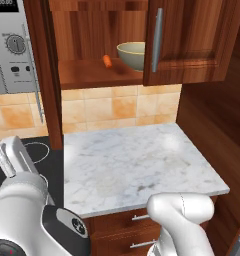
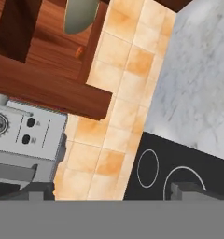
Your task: Pick the mug and place it in the sink. Pick the bowl and place it in the open cabinet and then close the cabinet.
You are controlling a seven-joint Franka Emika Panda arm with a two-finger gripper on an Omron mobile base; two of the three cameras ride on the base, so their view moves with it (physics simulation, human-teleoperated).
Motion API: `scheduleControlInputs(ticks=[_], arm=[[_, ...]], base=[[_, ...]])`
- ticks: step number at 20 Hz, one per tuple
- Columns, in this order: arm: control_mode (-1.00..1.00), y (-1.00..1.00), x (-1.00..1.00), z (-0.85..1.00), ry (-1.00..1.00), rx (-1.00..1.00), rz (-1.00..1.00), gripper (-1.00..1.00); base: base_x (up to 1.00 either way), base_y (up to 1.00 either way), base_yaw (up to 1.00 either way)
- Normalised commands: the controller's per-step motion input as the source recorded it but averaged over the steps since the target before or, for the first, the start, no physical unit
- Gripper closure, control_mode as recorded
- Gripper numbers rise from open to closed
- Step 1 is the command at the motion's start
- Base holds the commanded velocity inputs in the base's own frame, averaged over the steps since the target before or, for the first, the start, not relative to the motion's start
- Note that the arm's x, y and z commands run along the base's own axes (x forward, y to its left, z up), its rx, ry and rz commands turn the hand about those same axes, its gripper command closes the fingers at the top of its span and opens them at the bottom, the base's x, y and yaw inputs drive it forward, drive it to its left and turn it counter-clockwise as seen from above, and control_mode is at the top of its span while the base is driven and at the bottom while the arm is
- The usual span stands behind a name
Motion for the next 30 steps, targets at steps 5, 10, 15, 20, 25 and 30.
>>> scheduleControlInputs(ticks=[5, 10, 15, 20, 25, 30], arm=[[-1.0, 0.11, 0.39, -0.1, -0.07, 0.02, -0.06, -1.0], [-1.0, -0.03, 0.1, 0.0, -0.08, 0.0, -0.16, -1.0], [-1.0, 0.0, 0.0, -0.03, -0.1, 0.0, -0.15, -1.0], [-1.0, 0.0, 0.12, -0.01, -0.07, 0.0, -0.1, -1.0], [-1.0, 0.05, 0.17, -0.16, -0.06, 0.01, -0.07, -1.0], [-1.0, 0.0, 0.13, -0.2, -0.05, 0.1, -0.02, -1.0]], base=[[0.0, 0.0, 0.0], [0.0, 0.0, 0.0], [0.0, 0.0, 0.0], [0.0, 0.0, 0.0], [0.0, 0.0, 0.0], [0.0, 0.0, 0.0]])
